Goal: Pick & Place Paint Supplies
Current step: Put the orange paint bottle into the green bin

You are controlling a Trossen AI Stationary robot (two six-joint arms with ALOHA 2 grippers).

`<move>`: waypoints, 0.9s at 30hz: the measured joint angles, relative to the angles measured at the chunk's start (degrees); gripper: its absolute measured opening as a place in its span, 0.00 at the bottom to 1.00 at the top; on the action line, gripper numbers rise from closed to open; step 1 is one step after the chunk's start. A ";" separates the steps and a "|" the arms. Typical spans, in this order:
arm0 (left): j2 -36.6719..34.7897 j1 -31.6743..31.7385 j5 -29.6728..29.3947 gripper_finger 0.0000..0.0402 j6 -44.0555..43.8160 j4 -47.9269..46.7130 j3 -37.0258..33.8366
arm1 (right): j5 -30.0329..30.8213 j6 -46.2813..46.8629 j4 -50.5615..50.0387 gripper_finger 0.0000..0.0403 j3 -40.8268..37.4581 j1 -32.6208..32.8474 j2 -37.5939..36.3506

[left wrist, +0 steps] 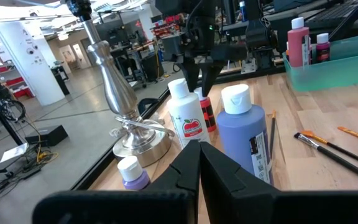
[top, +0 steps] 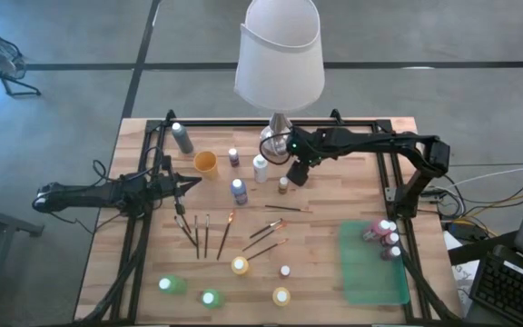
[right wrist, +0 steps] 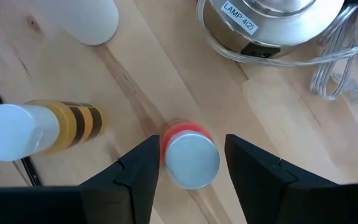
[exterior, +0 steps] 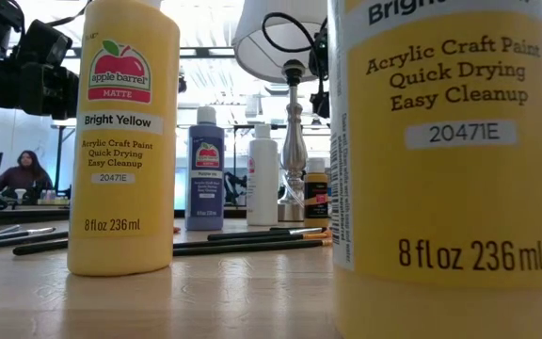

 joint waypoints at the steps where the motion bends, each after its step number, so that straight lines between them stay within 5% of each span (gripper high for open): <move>1: 0.00 0.00 -0.01 0.03 0.00 0.00 0.01 | 0.00 0.00 0.09 0.43 -0.19 0.00 0.00; 14: 0.01 0.02 -0.02 0.03 0.00 0.01 0.01 | -0.02 0.00 0.71 0.45 -0.68 0.02 0.00; 27: 0.00 0.02 0.00 0.03 0.00 0.01 0.00 | -0.11 -0.92 1.93 0.28 -2.41 0.04 -0.03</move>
